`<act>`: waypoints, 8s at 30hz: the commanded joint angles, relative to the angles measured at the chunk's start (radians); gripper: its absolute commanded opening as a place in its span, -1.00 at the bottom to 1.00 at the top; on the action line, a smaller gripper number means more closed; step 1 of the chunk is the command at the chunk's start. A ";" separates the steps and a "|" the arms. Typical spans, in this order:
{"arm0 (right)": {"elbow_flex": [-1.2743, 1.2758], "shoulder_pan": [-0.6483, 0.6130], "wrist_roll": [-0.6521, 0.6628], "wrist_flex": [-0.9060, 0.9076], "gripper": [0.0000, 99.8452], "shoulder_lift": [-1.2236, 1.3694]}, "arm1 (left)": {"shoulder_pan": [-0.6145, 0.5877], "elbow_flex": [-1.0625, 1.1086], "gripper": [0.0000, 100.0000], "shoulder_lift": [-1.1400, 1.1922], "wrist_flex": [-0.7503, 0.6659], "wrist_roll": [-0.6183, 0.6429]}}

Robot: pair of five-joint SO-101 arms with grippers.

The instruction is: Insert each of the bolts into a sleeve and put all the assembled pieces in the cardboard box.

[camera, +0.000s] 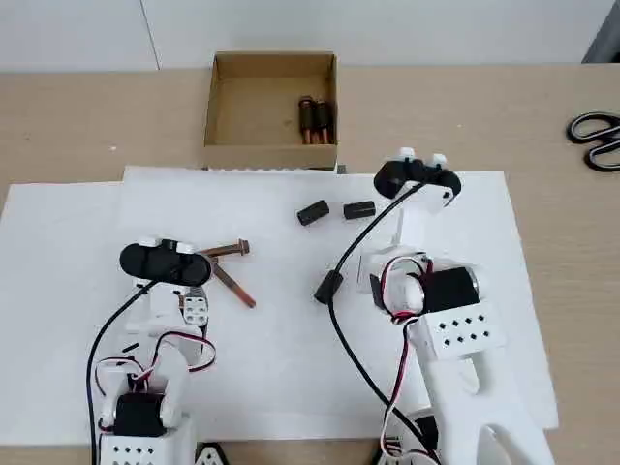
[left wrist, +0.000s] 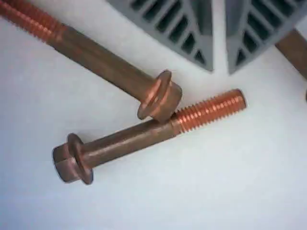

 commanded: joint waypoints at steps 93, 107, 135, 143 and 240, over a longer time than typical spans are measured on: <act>-0.456 -0.334 -0.374 0.071 -0.69 0.806 | 0.002 -0.012 -0.98 -0.011 0.000 -0.003; -0.522 -0.266 -0.365 0.074 -0.98 0.908 | 0.002 -0.010 -0.98 -0.011 0.002 -0.003; -0.891 -0.205 -0.054 0.524 -1.00 0.532 | -0.009 -0.145 -0.97 -0.005 0.178 -0.103; -0.816 0.045 0.035 0.526 -1.00 0.381 | -0.058 -0.371 -0.91 0.114 0.216 -0.199; -0.700 0.460 0.028 0.526 -1.00 0.338 | -0.244 -1.566 -0.98 2.220 0.396 0.713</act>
